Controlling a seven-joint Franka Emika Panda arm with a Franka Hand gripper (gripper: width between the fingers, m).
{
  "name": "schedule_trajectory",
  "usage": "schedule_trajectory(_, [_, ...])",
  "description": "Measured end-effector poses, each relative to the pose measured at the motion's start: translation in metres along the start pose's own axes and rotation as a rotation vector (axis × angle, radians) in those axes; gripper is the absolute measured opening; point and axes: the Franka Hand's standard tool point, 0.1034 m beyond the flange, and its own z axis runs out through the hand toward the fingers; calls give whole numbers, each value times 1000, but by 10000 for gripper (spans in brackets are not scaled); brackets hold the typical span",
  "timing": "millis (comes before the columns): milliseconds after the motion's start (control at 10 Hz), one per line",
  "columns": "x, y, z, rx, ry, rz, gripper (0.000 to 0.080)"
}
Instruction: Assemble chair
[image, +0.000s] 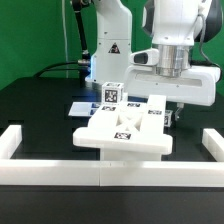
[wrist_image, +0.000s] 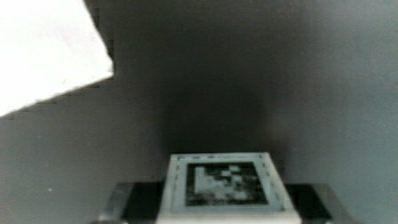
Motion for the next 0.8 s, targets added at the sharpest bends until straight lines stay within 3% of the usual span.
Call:
schedule_trajectory(200, [-1,-5,-11,-1,-54,-19,281])
schedule_trajectory(400, [9,-4,-41,22,-105,-62,281])
schedule_trajectory(600, [26,3,-66,51,-122,-79,281])
schedule_trajectory(800, [55,8,-88,80,-111,-76,281])
